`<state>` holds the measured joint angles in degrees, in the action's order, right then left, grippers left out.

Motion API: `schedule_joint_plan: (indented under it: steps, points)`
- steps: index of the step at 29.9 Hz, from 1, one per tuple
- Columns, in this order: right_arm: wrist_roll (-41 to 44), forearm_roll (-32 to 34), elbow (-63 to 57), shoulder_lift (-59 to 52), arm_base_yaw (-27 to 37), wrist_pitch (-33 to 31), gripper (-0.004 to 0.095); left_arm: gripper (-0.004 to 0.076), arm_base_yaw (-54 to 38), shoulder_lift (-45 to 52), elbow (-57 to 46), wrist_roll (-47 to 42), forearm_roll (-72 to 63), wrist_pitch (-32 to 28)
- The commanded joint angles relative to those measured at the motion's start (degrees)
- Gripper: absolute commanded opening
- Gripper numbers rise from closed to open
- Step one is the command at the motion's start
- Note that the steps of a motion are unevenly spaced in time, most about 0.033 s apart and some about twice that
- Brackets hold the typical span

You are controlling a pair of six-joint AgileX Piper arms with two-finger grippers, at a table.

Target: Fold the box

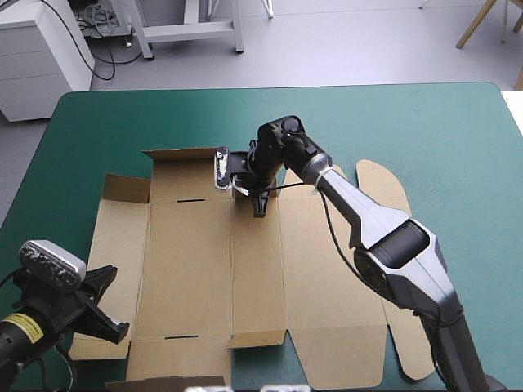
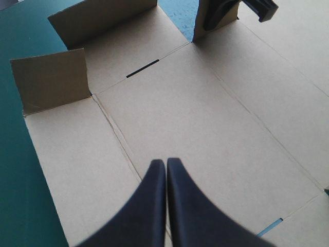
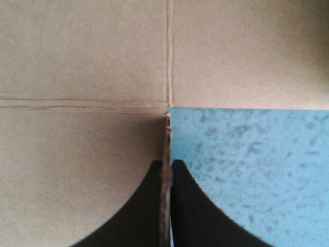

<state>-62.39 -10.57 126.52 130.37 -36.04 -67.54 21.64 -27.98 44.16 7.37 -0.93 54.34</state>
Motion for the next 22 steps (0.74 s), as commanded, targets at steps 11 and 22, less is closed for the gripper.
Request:
schedule_joint_plan:
  steps: [11,22]
  points:
    - [7.5,1.4,2.0,-4.6,-1.1,0.8,0.029,-0.001,0.3,-0.4,1.8,-0.4,0.3,-1.6]
    - [17.4,18.6,2.0,-13.7,1.6,0.3,0.0452,-0.001,0.3,-0.4,1.7,-0.4,3.1,1.5]
